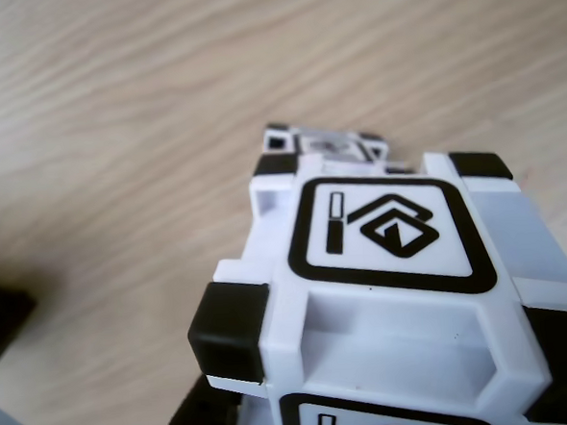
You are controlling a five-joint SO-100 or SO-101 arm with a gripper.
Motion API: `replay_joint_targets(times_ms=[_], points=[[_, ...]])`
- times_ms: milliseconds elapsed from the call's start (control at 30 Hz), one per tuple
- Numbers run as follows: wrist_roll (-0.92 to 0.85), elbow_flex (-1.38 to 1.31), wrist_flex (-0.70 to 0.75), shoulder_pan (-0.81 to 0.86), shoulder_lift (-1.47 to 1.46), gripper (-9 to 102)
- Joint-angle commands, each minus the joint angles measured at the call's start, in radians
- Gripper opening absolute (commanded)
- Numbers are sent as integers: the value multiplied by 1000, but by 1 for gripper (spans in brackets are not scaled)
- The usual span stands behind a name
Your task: Stack cubes from left to right.
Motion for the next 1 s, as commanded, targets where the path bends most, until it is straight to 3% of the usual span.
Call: replay_joint_targets(times_ms=[0,367,967], points=[[-14,-11,9,58,54,0],[-80,-6,8,268,37,0],[-206,-6,-6,474,34,0]])
